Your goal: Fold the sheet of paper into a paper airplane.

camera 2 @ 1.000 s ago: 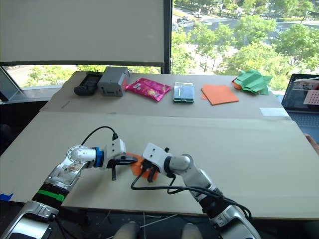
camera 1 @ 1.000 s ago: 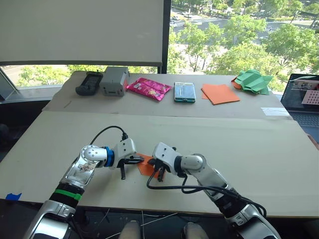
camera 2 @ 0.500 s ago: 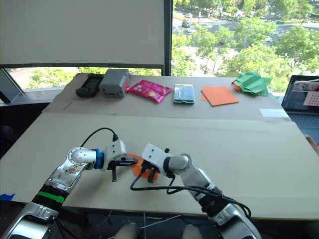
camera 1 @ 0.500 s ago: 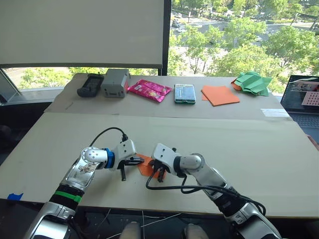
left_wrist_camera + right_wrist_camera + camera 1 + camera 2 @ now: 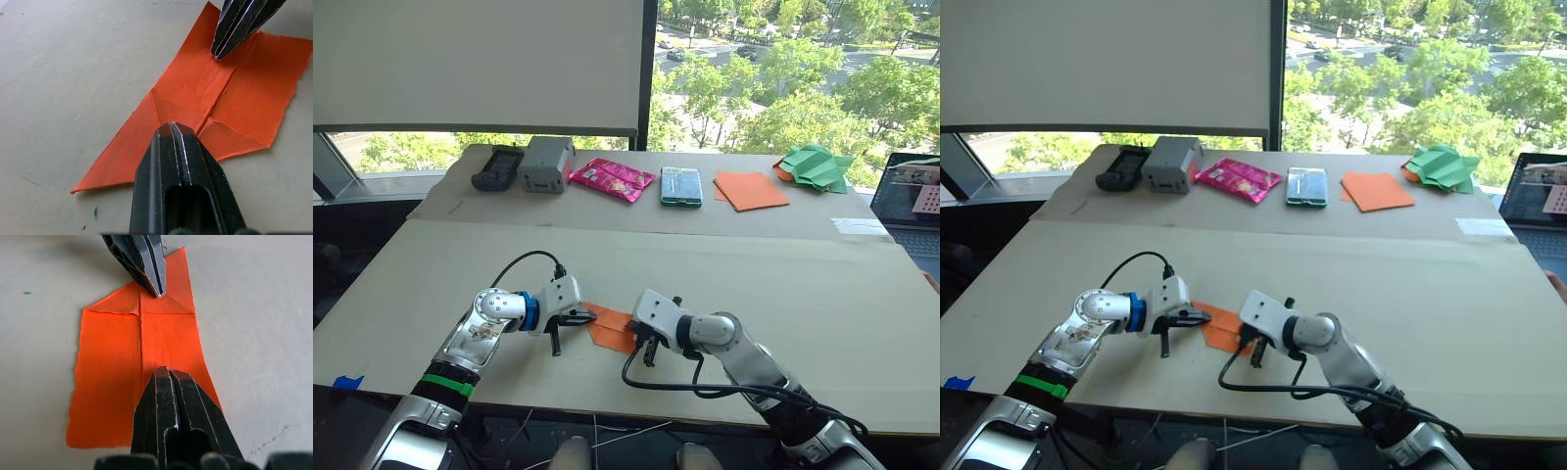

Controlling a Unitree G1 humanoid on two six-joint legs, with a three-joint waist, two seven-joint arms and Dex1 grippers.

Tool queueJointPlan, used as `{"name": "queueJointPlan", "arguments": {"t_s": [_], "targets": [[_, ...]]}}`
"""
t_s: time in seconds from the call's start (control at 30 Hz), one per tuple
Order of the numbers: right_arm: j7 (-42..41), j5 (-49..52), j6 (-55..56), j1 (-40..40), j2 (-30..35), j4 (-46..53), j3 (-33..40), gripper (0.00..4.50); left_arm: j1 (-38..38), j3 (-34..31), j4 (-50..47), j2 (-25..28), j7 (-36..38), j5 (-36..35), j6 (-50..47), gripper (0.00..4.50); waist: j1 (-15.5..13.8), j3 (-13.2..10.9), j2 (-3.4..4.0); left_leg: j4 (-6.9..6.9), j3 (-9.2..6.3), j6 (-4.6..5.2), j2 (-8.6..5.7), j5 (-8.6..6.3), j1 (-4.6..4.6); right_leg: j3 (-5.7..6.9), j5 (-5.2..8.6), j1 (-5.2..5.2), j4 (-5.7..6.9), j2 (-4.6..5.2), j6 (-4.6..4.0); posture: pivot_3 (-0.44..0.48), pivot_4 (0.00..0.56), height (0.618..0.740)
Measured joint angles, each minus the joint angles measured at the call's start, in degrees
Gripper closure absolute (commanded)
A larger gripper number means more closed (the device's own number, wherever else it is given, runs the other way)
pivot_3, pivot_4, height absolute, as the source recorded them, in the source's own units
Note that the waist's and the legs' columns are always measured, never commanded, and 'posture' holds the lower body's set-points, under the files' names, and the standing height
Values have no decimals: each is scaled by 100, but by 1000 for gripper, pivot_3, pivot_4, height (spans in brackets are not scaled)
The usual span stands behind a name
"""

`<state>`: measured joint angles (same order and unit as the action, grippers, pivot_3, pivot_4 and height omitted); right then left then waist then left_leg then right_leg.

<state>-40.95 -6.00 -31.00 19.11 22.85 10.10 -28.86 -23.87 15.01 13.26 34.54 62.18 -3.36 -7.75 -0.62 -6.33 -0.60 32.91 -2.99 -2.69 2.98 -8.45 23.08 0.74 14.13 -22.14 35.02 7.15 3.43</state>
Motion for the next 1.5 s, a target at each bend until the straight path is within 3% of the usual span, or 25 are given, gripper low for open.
{"name": "queueJointPlan", "arguments": {"t_s": [0.57, 0.8, 0.97, 1.1, 1.27, 1.5], "targets": [[-28, 105, -415, -634, 598, 918, 370, 4483, -90, 25, 113, -1, 53, 91, 126, 4500, -31, 12, -23, 0, 4, -5, -7, -3, 9, 8, 5, -1, -13, 18, 3, 0, 150, 702], [-358, 1060, -361, -882, 420, 1175, 978, 4483, -235, 19, 197, -2, 121, 110, 150, 4500, -8, -50, -14, -1, 3, -5, -7, -3, 20, 11, 4, -10, -14, 18, 3, 0, 150, 702], [-417, 1460, -340, -581, 77, 1426, 1055, 4483, -257, 9, 220, -3, 140, 118, 152, 4500, 0, -64, -1, -2, 2, -5, -6, -3, 18, 13, 4, -12, -15, 18, 3, 0, 150, 702], [12, 1101, -293, 45, -301, 817, 738, 4483, -265, 8, 228, -7, 144, 120, 154, 4500, 10, -66, 1, -3, 2, -5, -6, -3, 17, 14, 4, -15, -15, 18, 3, 0, 150, 702], [327, 594, -124, 181, -351, -262, 386, 4483, -231, -22, 158, 4, 146, 121, 140, 4500, -4, -68, 1, -3, 6, -3, -8, -1, 25, 12, 4, -13, -13, 18, 3, 0, 150, 702], [252, 443, 31, 257, -305, -376, 241, 4483, -226, -49, -169, 20, 469, -172, -431, 4500, 5, -69, 1, -8, 1, -2, -3, -1, 19, 13, 4, -13, -8, 11, 3, 0, 150, 702]]}}
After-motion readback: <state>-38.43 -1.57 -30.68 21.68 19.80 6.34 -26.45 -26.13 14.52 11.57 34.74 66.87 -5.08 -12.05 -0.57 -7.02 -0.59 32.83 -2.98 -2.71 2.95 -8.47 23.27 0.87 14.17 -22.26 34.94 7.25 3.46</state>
